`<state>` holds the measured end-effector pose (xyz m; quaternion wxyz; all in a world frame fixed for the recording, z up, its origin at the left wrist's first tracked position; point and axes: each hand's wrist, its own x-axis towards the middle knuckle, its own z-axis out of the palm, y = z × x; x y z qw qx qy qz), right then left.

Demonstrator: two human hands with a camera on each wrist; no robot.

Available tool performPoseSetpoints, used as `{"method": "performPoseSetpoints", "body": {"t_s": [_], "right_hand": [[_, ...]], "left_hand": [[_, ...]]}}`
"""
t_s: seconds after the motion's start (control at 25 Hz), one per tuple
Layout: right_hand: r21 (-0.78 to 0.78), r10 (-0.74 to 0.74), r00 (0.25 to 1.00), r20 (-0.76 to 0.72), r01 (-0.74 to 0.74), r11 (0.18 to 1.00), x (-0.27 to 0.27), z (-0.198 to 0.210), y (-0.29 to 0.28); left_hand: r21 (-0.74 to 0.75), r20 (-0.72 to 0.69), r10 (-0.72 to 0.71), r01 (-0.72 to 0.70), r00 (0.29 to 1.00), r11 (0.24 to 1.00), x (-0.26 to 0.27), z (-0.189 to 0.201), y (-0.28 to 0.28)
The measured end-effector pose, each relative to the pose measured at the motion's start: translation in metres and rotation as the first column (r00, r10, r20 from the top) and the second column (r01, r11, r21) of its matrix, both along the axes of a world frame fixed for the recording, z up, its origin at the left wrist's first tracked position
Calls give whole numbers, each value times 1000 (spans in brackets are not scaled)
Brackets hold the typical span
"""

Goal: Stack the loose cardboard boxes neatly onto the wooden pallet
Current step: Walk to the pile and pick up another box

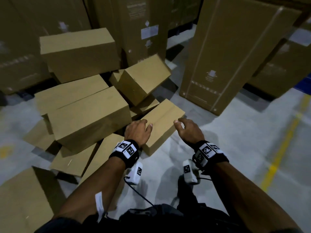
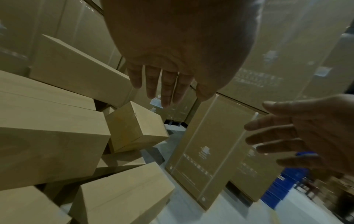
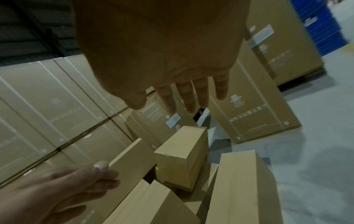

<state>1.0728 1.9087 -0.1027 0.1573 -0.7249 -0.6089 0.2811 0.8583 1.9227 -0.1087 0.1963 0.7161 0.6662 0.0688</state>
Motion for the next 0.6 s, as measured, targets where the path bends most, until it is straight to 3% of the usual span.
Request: {"method": "performPoseSetpoints", "body": {"t_s": [0.2,0.36,0.6], "right_hand": [[-42,225,974,25,-224,974,9,-9,124],[-59,423,906,21,-422,905,3,-9,209],[-104,678,734,41,-671,734,-46,-14,290]], "left_hand": [[-26,13,218,-217,976,976,8,-20,74],[-62,-35,409,-410,912,910,11,-7,109],[-74,-12,689,-688,725,722,-11,-1,131]]}}
